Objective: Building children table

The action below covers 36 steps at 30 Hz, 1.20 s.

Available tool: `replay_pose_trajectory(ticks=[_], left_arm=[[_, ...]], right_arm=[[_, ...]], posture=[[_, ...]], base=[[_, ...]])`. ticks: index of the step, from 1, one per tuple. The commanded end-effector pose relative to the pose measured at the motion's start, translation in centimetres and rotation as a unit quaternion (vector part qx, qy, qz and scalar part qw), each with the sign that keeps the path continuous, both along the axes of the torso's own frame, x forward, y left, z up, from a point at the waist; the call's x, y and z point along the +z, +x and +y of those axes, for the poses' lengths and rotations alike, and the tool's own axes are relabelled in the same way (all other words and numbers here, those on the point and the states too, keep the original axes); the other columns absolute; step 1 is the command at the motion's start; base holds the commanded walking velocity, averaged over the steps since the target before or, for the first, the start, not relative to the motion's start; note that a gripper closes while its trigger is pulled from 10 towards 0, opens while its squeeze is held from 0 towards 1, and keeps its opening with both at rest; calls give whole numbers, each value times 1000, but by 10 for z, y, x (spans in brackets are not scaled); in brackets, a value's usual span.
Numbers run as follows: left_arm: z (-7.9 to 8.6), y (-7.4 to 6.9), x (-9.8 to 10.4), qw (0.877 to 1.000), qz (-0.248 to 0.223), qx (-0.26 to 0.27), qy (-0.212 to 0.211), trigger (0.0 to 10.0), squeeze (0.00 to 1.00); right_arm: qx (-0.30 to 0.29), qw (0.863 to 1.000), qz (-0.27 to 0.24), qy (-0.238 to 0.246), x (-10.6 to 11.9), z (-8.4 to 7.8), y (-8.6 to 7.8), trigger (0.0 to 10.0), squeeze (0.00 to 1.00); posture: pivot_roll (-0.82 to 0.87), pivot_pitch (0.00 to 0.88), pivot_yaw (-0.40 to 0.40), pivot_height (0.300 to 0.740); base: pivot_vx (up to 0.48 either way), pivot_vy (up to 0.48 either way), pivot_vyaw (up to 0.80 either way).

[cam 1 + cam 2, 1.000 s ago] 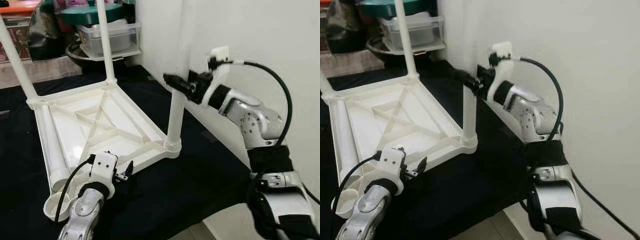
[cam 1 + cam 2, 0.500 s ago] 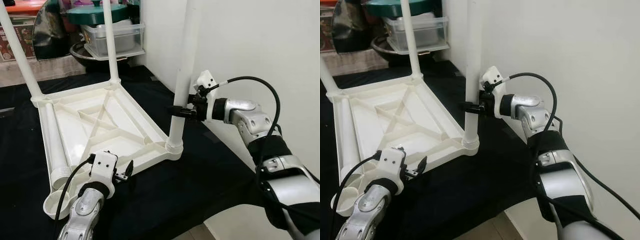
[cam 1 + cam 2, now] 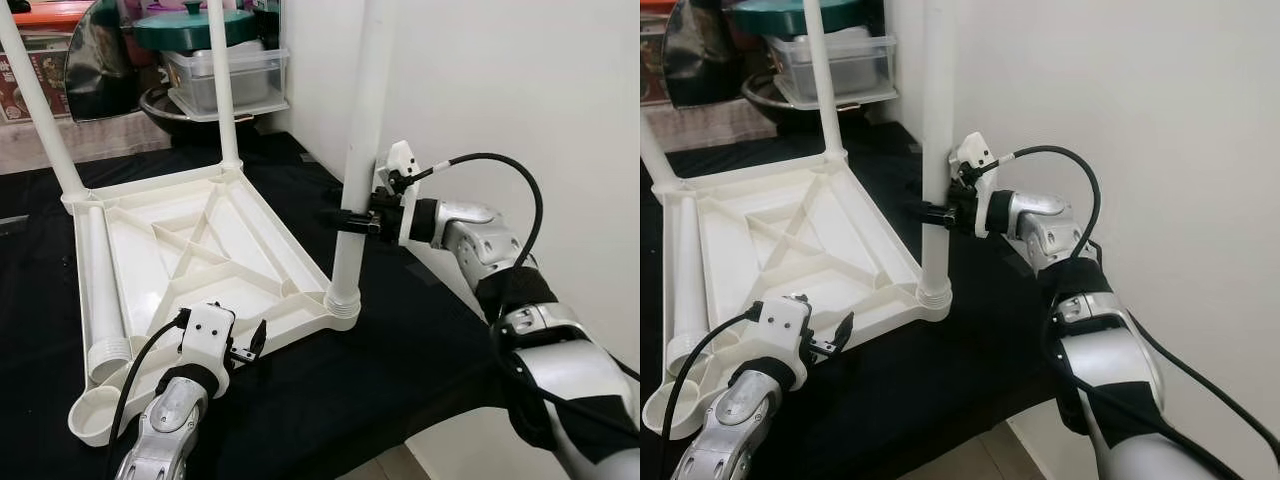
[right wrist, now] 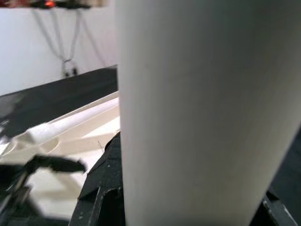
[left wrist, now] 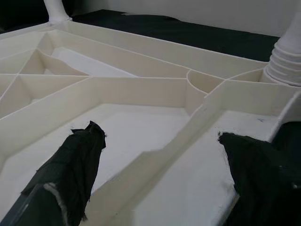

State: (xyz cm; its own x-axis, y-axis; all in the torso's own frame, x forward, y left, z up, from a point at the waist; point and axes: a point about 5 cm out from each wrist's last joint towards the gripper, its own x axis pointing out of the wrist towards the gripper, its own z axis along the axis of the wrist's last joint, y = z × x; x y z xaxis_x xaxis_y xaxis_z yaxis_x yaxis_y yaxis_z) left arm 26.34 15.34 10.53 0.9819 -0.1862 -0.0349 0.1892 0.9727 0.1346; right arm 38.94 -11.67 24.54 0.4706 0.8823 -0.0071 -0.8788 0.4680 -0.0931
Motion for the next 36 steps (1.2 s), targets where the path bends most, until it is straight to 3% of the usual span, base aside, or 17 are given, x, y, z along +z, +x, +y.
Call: replay_pose_trajectory(ticks=[1, 5, 6, 8, 16, 20, 21, 23, 24, 25, 29, 31, 32, 33, 34, 35, 36], left_arm=[[-1, -2, -2, 1000, 3, -6, 7, 10000, 0], [-1, -3, -2, 1000, 4, -7, 7, 10000, 0], [-2, -2, -2, 1000, 5, -8, 7, 10000, 0], [-2, -2, -2, 1000, 5, -8, 7, 10000, 0], [-5, 4, 0, 1000, 0, -13, 9, 10000, 0], [-3, 5, 0, 1000, -1, -7, 9, 10000, 0], [-3, 5, 0, 1000, -1, -5, 8, 10000, 0], [-3, 5, 0, 1000, -1, -5, 8, 10000, 0], [-3, 4, -1, 1000, 0, -3, 7, 10000, 0], [-4, 4, -2, 1000, 1, -3, 6, 10000, 0], [-5, 3, -3, 1000, 3, -3, 4, 10000, 0], [-5, 3, -3, 1000, 2, -5, 5, 10000, 0], [-5, 3, -3, 1000, 2, -5, 5, 10000, 0], [-4, 4, -2, 1000, 1, -5, 5, 10000, 0], [-3, 4, -2, 1000, 0, -5, 6, 10000, 0], [-3, 4, -2, 1000, 0, -5, 6, 10000, 0], [-3, 5, -1, 1000, -1, -6, 8, 10000, 0]], right_arm=[[-117, 993, 9, 12, -4, -3, 9, 0, 0], [-227, 973, 39, 20, -12, -7, 16, 0, 0], [-324, 942, 80, 30, -26, -2, 14, 0, 0], [-324, 942, 80, 30, -26, -2, 14, 0, 0], [-410, 899, 115, 102, -19, 59, -7, 0, 0], [-433, 887, 125, 98, -16, 65, -12, 0, 0], [-432, 889, 126, 86, -16, 66, -14, 7490, 0], [-432, 889, 126, 86, -16, 66, -14, 7490, 0], [-426, 891, 134, 78, -16, 68, -16, 10000, 0], [-409, 898, 133, 95, -14, 67, -19, 10000, 1000], [-391, 904, 130, 118, -12, 64, -22, 10000, 1000], [-335, 931, 89, 111, 2, 59, -27, 10000, 898], [-335, 931, 89, 111, 2, 59, -27, 10000, 898], [-297, 946, 65, 107, 10, 56, -30, 10000, 176], [-245, 962, 38, 110, 20, 54, -35, 10000, 0], [-245, 962, 38, 110, 20, 54, -35, 10000, 0], [-175, 978, 14, 113, 28, 48, -42, 10000, 0]], posture=[[88, 0, -78, 740], [84, 0, -75, 740], [74, 0, -69, 740], [74, 0, -69, 740], [65, 0, -63, 740], [64, 0, -72, 740], [64, 0, -72, 740], [64, 0, -72, 740], [61, 0, -73, 740], [58, 0, -70, 740], [58, 0, -71, 740], [54, 0, -65, 740], [54, 0, -65, 740], [54, 0, -65, 740], [52, 0, -61, 740], [52, 0, -61, 740], [54, 0, -59, 740]], base=[[0, 0, 0], [0, 0, 0], [0, 0, 0], [0, 0, 0], [0, 0, 0], [0, 0, 0], [0, 0, 0], [0, 0, 0], [0, 0, 0], [0, 0, 0], [0, 0, 0], [0, 0, 0], [0, 0, 0], [0, 0, 0], [0, 0, 0], [0, 0, 0], [0, 0, 0]])
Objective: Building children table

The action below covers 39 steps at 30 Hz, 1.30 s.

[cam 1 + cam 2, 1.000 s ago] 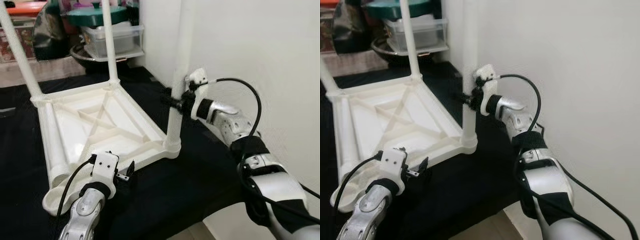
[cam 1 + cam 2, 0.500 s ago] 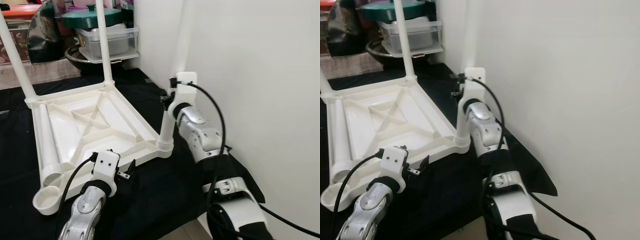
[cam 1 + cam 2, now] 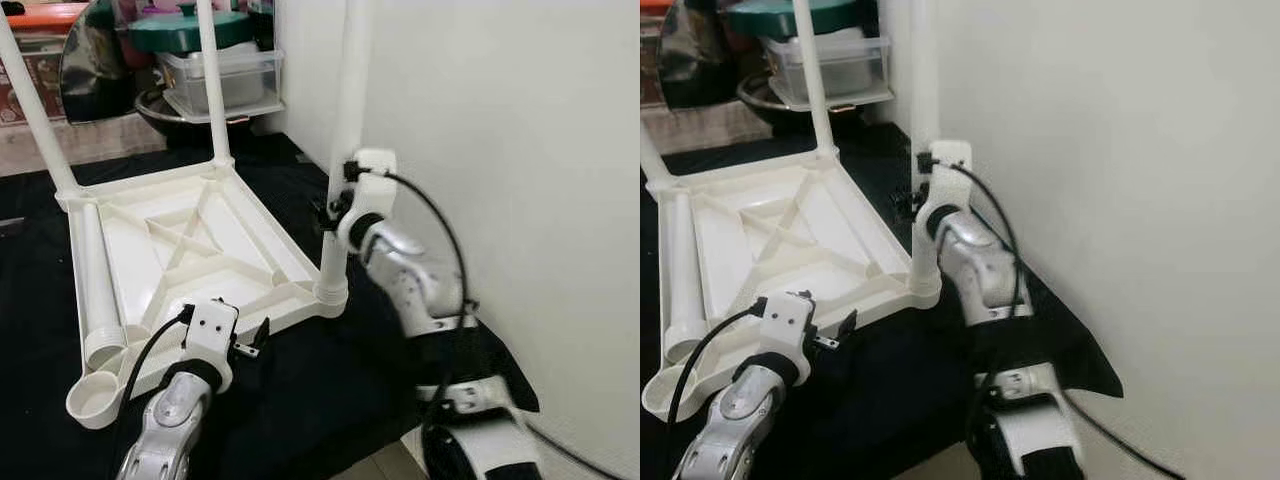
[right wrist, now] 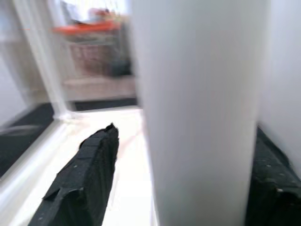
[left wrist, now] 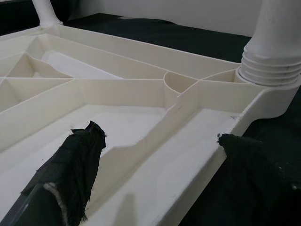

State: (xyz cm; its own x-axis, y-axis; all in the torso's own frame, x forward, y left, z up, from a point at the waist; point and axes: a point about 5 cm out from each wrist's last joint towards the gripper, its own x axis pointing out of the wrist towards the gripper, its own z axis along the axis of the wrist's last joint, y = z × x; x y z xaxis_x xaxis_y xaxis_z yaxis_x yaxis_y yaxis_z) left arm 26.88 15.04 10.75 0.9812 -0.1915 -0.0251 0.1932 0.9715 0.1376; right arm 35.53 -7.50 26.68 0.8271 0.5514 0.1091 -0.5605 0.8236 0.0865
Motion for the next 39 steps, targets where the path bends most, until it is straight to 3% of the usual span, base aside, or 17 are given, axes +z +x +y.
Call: replay_pose_trajectory(ticks=[1, 3, 7, 10, 13, 20, 21, 22, 23, 27, 30, 31, 32, 33, 34, 35, 39], left_arm=[[0, -1, -3, 1000, 4, -3, 7, 10000, 0], [0, 0, -2, 1000, 3, -4, 9, 10000, 0], [-2, 1, -2, 1000, 2, -7, 9, 10000, 0], [-4, 2, -1, 1000, -1, -9, 10, 10000, 0], [-3, 2, 0, 1000, -2, -9, 11, 10000, 0], [2, 1, 1, 1000, -3, -4, 13, 10000, 0], [2, 1, 1, 1000, -3, -3, 14, 10000, 0], [3, 0, 1, 1000, -4, -2, 14, 10000, 0], [4, 0, 1, 1000, -4, 0, 14, 10000, 0], [5, -1, 1, 1000, -4, 3, 14, 10000, 0], [6, -3, 0, 1000, -2, 5, 15, 10000, 0], [7, -3, -1, 1000, -1, 5, 16, 10000, 0], [7, -3, -1, 1000, -1, 5, 16, 10000, 0], [6, -3, -2, 1000, 1, 5, 16, 10000, 0], [6, -3, -2, 1000, 1, 5, 16, 10000, 0], [4, -3, -3, 1000, 3, 1, 15, 10000, 0], [2, -1, -2, 1000, 3, -2, 15, 10000, 0]], right_arm=[[62, 998, -23, 6, 7, 6, -8, 10000, 0], [162, 984, -70, -12, 15, -4, -18, 10000, 0], [226, 968, -96, -47, 12, -13, -20, 10000, 0], [327, 936, -93, -88, -2, -9, -20, 10000, 0], [380, 915, -88, -104, -8, -3, -23, 10000, 0], [419, 896, -90, -117, -14, 17, -23, 10000, 0], [408, 901, -90, -115, -14, 20, -18, 8510, 0], [392, 910, -88, -106, -14, 20, -13, 3255, 0], [378, 917, -82, -95, -13, 18, -9, 0, 0], [356, 927, -73, -90, -15, 13, -3, 0, 0], [283, 951, -50, -111, -22, 3, 10, 0, 0], [193, 974, -21, -120, -29, -7, 21, 0, 0], [193, 974, -21, -120, -29, -7, 21, 0, 0], [78, 989, 10, -129, -38, -20, 31, 0, 0], [78, 989, 10, -129, -38, -20, 31, 0, 0], [-136, 983, 74, -99, -55, -50, 40, 0, 0], [-203, 973, 92, -67, -63, -48, 28, 0, 0]], posture=[[54, 0, -59, 740], [55, 0, -56, 740], [61, 0, -58, 740], [84, 0, -68, 740], [93, 0, -73, 740], [111, 0, -83, 740], [117, 0, -88, 740], [120, 0, -91, 740], [120, 0, -91, 740], [118, 0, -91, 740], [113, 0, -89, 740], [107, 0, -86, 740], [107, 0, -86, 740], [101, 0, -79, 740], [101, 0, -79, 740], [94, 0, -73, 740], [88, 0, -59, 740]], base=[[0, 0, 0], [0, 0, 0], [0, 0, 0], [0, 0, 0], [0, 0, 0], [0, 0, 0], [0, 0, 0], [0, 0, 0], [0, 0, 0], [0, 0, 0], [0, 0, 0], [0, 0, 0], [0, 0, 0], [0, 0, 0], [0, 0, 0], [0, 0, 0], [0, 0, 0]])
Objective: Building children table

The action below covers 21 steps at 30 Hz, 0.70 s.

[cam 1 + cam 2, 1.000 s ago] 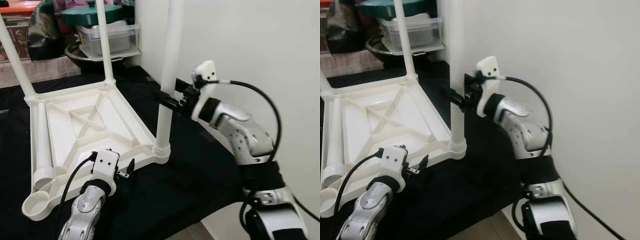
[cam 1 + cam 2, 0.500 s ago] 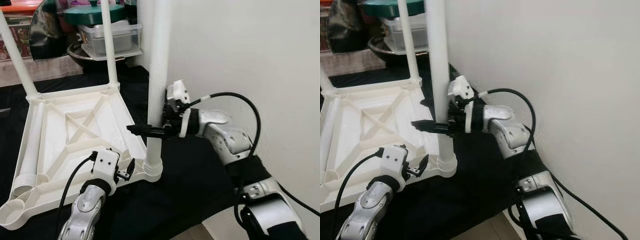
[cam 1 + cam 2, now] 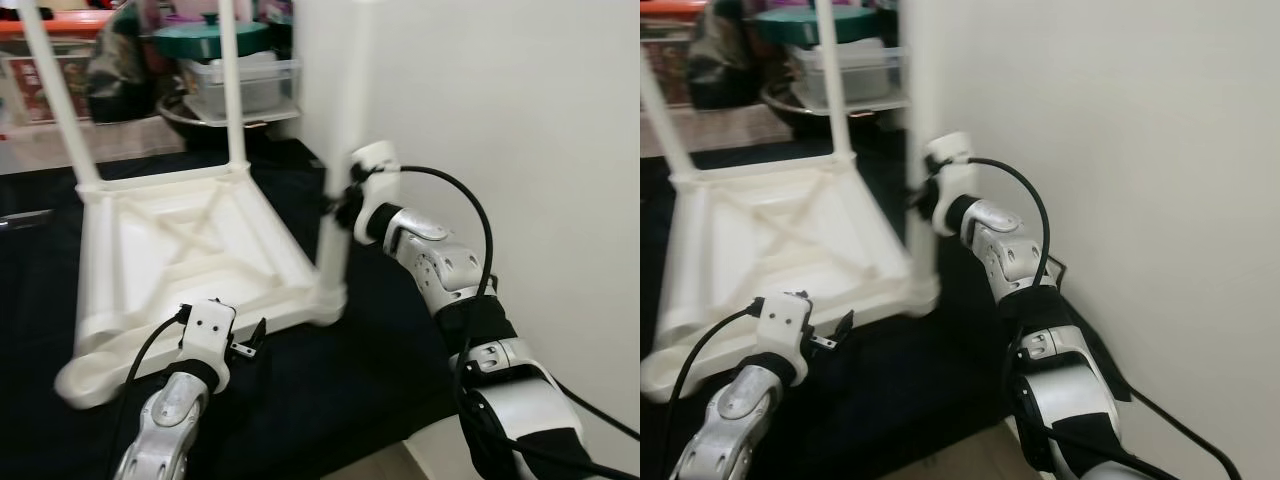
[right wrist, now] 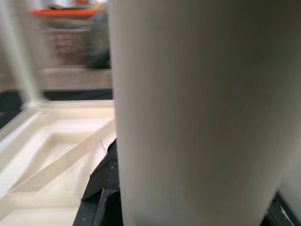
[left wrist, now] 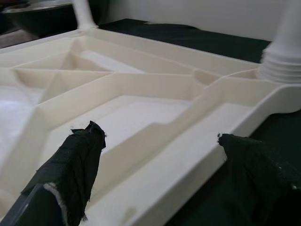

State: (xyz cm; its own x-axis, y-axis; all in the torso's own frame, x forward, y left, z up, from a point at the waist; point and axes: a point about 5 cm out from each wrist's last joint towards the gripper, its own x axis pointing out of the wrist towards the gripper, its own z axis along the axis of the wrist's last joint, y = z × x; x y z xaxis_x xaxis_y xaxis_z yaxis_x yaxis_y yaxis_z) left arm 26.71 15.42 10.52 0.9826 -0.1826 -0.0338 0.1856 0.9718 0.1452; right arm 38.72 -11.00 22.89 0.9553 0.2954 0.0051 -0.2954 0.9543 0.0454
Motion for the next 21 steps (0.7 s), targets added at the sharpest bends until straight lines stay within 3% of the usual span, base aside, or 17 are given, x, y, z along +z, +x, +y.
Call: replay_pose_trajectory(ticks=[1, 4, 5, 6, 7, 8, 9, 10, 15, 16, 17, 18, 19, 21], left_arm=[[-1, 1, 1, 1000, -1, -8, 10, 10000, 0], [-1, 1, 1, 1000, -1, -8, 10, 10000, 0], [-1, 2, 1, 1000, -1, -9, 10, 10000, 0], [-1, 2, 1, 1000, -1, -9, 10, 10000, 0], [-1, 2, 2, 1000, -1, -11, 11, 10000, 0], [-1, 4, 2, 1000, -2, -12, 11, 10000, 0], [-1, 4, 2, 1000, -2, -12, 11, 10000, 0], [-1, 4, 2, 1000, -3, -12, 12, 10000, 0], [0, 5, 3, 1000, -4, -10, 11, 10000, 0], [0, 5, 3, 1000, -5, -10, 10, 10000, 0], [0, 5, 3, 1000, -5, -10, 10, 10000, 0], [-1, 6, 2, 1000, -5, -10, 10, 10000, 0], [-1, 6, 2, 1000, -5, -10, 10, 10000, 0], [-1, 6, 2, 1000, -5, -10, 10, 10000, 0]], right_arm=[[-80, 996, 48, -10, -25, 0, -16, 0, 0], [-83, 995, 46, -8, -25, 3, -18, 0, 0], [-61, 997, 45, -2, -24, 19, -23, 10000, 0], [-61, 997, 45, -2, -24, 19, -23, 10000, 0], [-28, 999, 42, 8, -21, 35, -29, 10000, 0], [26, 999, 19, 38, -11, 52, -37, 10000, 459], [26, 999, 19, 38, -11, 52, -37, 10000, 459], [42, 998, 4, 51, -5, 54, -38, 10000, 1000], [109, 993, -30, 41, 12, 51, -36, 10000, 1000], [199, 978, -57, 17, 29, 43, -33, 10000, 0], [199, 978, -57, 17, 29, 43, -33, 10000, 0], [290, 954, -75, 4, 38, 34, -38, 10000, 0], [290, 954, -75, 4, 38, 34, -38, 10000, 0], [350, 933, -86, 0, 40, 28, -43, 10000, 0]], posture=[[87, 0, -58, 740], [87, 0, -58, 740], [86, 0, -50, 740], [86, 0, -50, 740], [84, 0, -46, 740], [83, 0, -50, 740], [83, 0, -50, 740], [83, 0, -50, 740], [84, 0, -55, 740], [81, 0, -57, 740], [81, 0, -57, 740], [82, 0, -59, 740], [82, 0, -59, 740], [82, 0, -60, 740]], base=[[0, 0, 0], [0, 0, 0], [0, 0, 0], [0, 0, 0], [0, 0, 0], [0, 0, 0], [0, 0, 0], [0, 0, 0], [0, 0, 0], [0, 0, 0], [0, 0, 0], [0, 0, 0], [0, 0, 0], [0, 0, 0]])
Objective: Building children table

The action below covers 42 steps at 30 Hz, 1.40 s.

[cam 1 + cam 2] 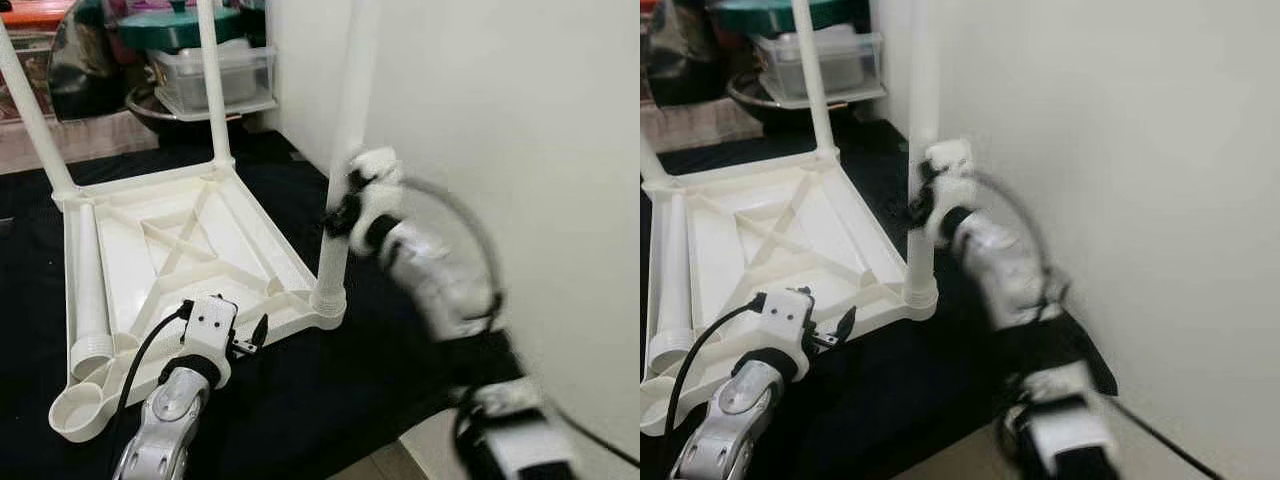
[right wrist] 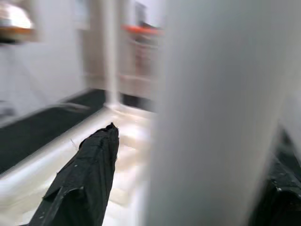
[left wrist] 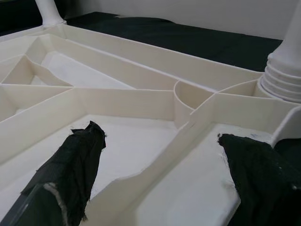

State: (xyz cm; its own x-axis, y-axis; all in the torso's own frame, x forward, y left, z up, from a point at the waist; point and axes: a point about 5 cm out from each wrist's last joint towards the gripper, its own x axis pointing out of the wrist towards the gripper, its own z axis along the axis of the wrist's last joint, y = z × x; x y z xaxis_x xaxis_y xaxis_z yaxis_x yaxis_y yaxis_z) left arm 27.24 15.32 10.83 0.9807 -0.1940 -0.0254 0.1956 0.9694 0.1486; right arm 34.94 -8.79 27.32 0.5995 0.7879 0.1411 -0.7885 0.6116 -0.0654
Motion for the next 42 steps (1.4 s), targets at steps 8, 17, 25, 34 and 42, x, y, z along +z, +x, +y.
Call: replay_pose_trajectory(ticks=[8, 17, 25, 34, 42], left_arm=[[0, 2, 1, 1000, -6, -1, 9, 10000, 0], [1, 1, 1, 1000, -5, -1, 13, 10000, 0], [1, 0, -1, 1000, -1, -4, 15, 10000, 0], [3, 2, 0, 1000, -2, -5, 17, 10000, 0], [4, 5, 2, 1000, -5, -8, 18, 10000, 0]], right_arm=[[303, 951, 38, -48, -39, 3, -30, 8000, 0], [169, 983, 61, -43, -57, 20, -7, 0, 0], [-295, 948, 115, -36, -79, -34, 33, 0, 0], [-238, 966, 101, 7, -69, -4, -12, 10000, 0], [48, 997, 47, 46, -33, 18, -27, 10000, 0]], posture=[[112, 0, -73, 740], [113, 0, -71, 740], [100, 0, -61, 740], [92, 0, -50, 740], [87, 0, -42, 740]], base=[[0, 0, 0], [0, 0, 0], [0, 0, 0], [0, 0, 0], [0, 0, 0]])
